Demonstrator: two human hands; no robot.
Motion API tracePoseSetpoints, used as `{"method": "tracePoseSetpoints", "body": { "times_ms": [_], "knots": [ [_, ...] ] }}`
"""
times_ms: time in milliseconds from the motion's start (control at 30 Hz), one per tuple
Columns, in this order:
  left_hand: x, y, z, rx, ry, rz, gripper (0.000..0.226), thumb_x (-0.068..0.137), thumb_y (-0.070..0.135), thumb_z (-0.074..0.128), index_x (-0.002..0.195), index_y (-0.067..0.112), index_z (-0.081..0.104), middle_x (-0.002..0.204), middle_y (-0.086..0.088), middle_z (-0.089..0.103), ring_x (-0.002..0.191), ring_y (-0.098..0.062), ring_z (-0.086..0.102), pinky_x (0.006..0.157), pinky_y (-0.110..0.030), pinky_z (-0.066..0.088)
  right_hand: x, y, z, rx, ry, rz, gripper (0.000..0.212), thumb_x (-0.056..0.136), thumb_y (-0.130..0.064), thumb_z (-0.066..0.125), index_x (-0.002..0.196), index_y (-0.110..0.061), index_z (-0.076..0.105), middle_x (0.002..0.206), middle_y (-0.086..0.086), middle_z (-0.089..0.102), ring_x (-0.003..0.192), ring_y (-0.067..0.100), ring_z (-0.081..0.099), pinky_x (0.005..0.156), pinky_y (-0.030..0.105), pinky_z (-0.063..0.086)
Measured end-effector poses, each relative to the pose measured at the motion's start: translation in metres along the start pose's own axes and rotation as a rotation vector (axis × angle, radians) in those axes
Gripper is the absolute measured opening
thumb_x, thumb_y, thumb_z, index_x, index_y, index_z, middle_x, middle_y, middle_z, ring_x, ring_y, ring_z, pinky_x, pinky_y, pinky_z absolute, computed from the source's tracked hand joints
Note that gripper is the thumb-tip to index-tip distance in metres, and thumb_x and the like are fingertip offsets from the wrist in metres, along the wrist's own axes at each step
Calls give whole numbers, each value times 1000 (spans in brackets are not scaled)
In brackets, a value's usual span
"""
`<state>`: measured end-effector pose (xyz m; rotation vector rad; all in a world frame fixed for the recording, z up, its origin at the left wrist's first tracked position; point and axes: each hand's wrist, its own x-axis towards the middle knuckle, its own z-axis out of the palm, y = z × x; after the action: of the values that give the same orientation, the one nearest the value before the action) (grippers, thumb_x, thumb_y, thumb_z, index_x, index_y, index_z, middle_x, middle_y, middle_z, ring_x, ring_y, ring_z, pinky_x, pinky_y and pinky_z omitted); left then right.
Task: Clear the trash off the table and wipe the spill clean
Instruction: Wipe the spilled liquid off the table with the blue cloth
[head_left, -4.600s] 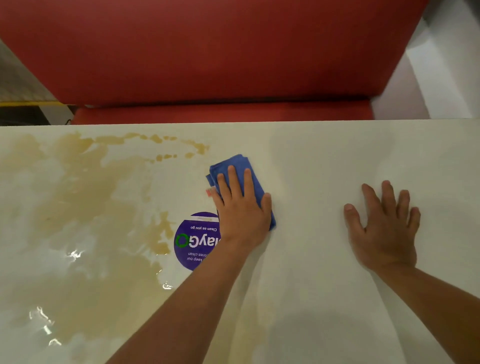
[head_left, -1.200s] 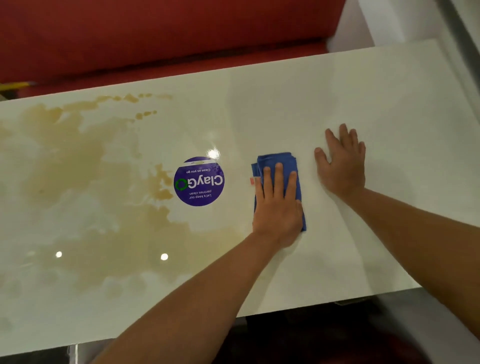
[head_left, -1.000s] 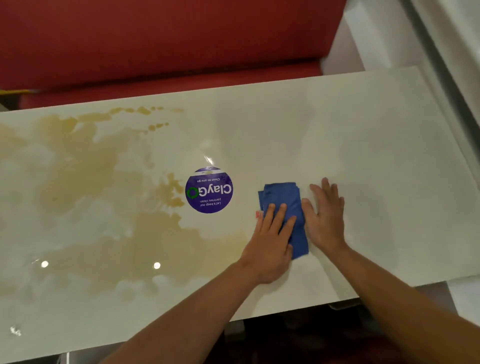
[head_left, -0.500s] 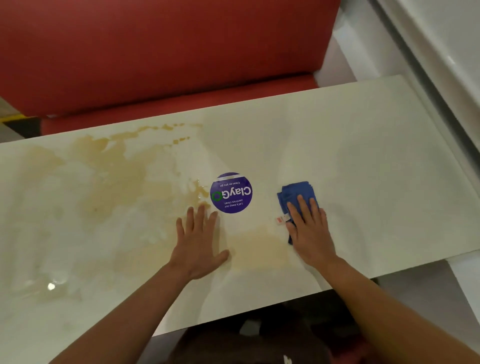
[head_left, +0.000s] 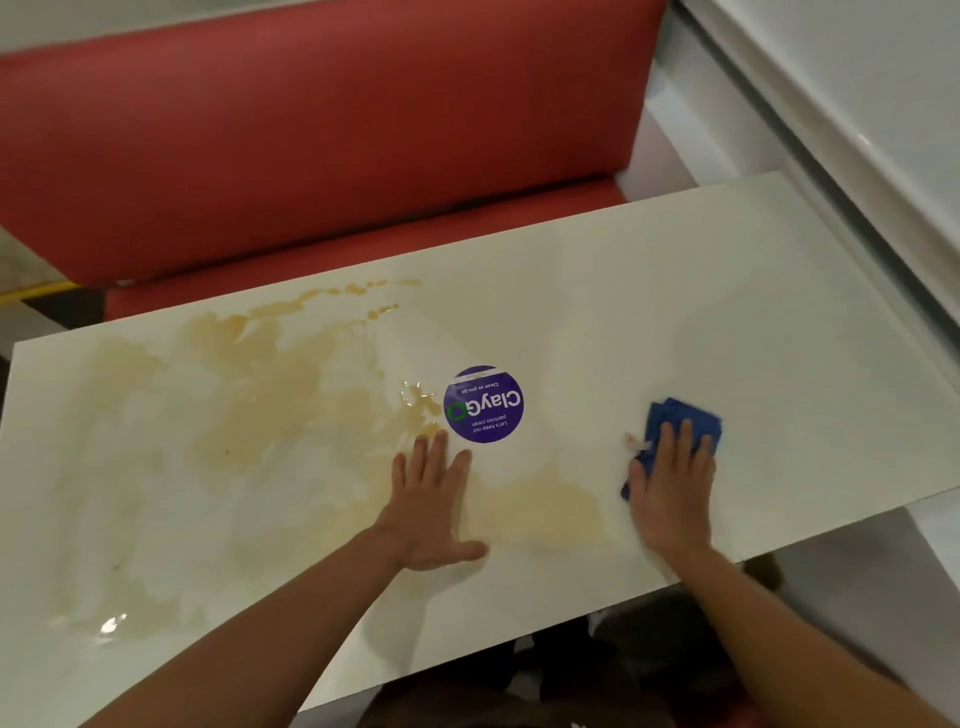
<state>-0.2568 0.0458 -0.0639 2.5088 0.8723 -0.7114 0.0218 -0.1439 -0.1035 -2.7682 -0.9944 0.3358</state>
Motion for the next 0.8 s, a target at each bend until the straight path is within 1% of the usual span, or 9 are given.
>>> {"method": "tracePoseSetpoints", "body": {
  "times_ms": [200, 233, 300, 367, 433, 567, 633, 733, 800],
  "knots": [
    [0, -1, 0, 22, -22, 11, 137, 66, 87, 58, 158, 24, -21, 157, -16, -42, 145, -41, -37, 120, -61, -13, -82, -25, 38, -55, 20, -201, 59, 106, -35, 37, 153, 0, 37, 163, 29, 23, 152, 53, 9, 122, 62, 13],
    [0, -1, 0, 15, -22, 12, 137, 66, 87, 59, 158, 24, -21, 157, -15, -42, 145, -41, -38, 120, -60, -13, -76, -17, 35, -106, -16, -258, 54, 107, -30, 36, 148, 3, 47, 161, 32, 24, 151, 55, 11, 121, 66, 14],
    [-1, -2, 0, 8, -17, 11, 137, 66, 87, 60, 158, 24, -20, 158, -15, -41, 145, -40, -38, 120, -60, -14, -51, 7, 25, -277, -39, -421, 38, 102, -15, 45, 120, 11, 65, 151, 39, 37, 145, 62, 20, 114, 74, 20],
    [-1, -2, 0, 5, -14, 9, 138, 65, 87, 61, 158, 24, -19, 159, -15, -40, 145, -40, -37, 120, -60, -13, -18, 33, 7, -358, -58, -420, 23, 91, -8, 62, 105, 9, 68, 141, 41, 47, 138, 66, 28, 108, 77, 24],
    [0, -2, -1, 8, -15, 7, 138, 66, 87, 61, 158, 24, -19, 159, -15, -39, 146, -41, -36, 121, -60, -12, 14, 55, -10, -312, -47, -276, 25, 96, -13, 56, 109, 6, 65, 140, 39, 46, 136, 66, 30, 104, 77, 28],
    [1, -1, 0, 12, -10, 1, 139, 64, 87, 62, 158, 25, -18, 160, -15, -37, 146, -42, -35, 120, -60, -11, 34, 52, -20, -68, -9, 94, 61, 95, -46, 36, 134, -2, 50, 155, 29, 36, 142, 54, 27, 110, 67, 31],
    [1, -1, 0, 7, -4, -2, 139, 63, 87, 63, 159, 25, -17, 161, -15, -36, 147, -42, -34, 120, -60, -11, 19, 32, -12, -53, 46, 97, 68, 96, -50, 32, 141, -1, 47, 158, 29, 33, 144, 54, 25, 113, 66, 28],
    [2, 0, 0, 9, -11, -5, 139, 64, 87, 63, 159, 24, -18, 160, -14, -38, 146, -41, -35, 120, -60, -12, -28, -2, 9, -57, -27, 28, 74, 99, -52, 24, 154, -5, 38, 165, 24, 21, 151, 50, 15, 120, 64, 22],
    [2, 0, 0, 12, -8, -9, 139, 64, 87, 62, 159, 24, -17, 160, -15, -38, 146, -42, -34, 120, -60, -11, -63, -26, 26, -69, -32, -54, 70, 102, -48, 28, 157, -6, 34, 166, 24, 18, 153, 50, 11, 120, 64, 20]
  ]
}}
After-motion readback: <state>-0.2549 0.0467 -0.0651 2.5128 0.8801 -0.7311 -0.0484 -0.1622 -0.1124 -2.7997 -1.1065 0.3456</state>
